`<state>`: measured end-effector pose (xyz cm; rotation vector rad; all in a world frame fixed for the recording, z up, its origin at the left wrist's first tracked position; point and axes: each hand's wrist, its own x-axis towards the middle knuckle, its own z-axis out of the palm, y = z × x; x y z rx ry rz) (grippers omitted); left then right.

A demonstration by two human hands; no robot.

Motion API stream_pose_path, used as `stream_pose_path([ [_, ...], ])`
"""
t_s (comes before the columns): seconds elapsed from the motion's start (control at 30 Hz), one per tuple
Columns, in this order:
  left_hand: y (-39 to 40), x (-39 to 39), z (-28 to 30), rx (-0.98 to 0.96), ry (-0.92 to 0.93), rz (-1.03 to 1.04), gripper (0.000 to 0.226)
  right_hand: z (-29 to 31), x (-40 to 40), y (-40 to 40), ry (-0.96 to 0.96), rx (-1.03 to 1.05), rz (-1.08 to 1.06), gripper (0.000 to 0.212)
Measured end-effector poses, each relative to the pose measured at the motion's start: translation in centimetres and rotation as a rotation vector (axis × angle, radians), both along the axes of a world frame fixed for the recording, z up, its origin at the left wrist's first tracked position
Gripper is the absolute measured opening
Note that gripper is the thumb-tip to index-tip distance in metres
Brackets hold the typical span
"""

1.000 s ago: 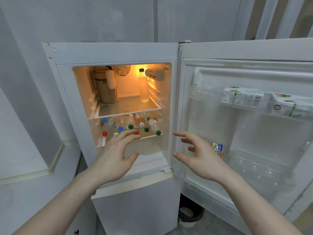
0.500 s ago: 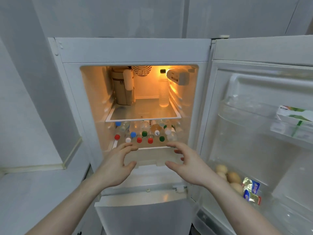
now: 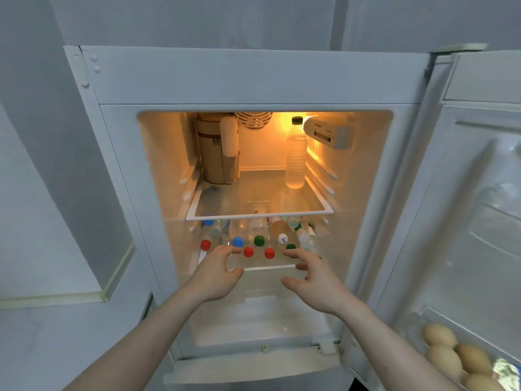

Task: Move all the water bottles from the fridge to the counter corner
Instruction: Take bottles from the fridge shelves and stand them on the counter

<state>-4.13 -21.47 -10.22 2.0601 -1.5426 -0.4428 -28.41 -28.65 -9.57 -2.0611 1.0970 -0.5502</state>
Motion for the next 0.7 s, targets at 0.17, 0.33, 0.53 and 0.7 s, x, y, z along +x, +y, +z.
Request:
stream_pose_path([
  [0.17, -4.1, 2.4, -1.7, 0.043, 0.19, 0.052, 0.057, -1.1, 2.8, -1.8, -0.037, 0.041, -0.083, 0.056],
  [0.33, -7.3, 3.7, -3.2, 0.081, 0.338, 0.139, 0.054, -1.9, 5.0, -3.8, -0.048, 0.095, -0.123, 0.056],
  [0.53, -10.6, 5.0, -4.6, 0.151, 0.501, 0.293, 0.064, -2.7, 8.4, -6.6, -0.016, 0.141, -0.115, 0.062],
  [0.7, -12.6, 5.3, -4.7, 0.2, 0.622, 0.36, 0.057, -3.6, 11.0, -9.1, 0.015, 0.219, -0.1, 0.075],
])
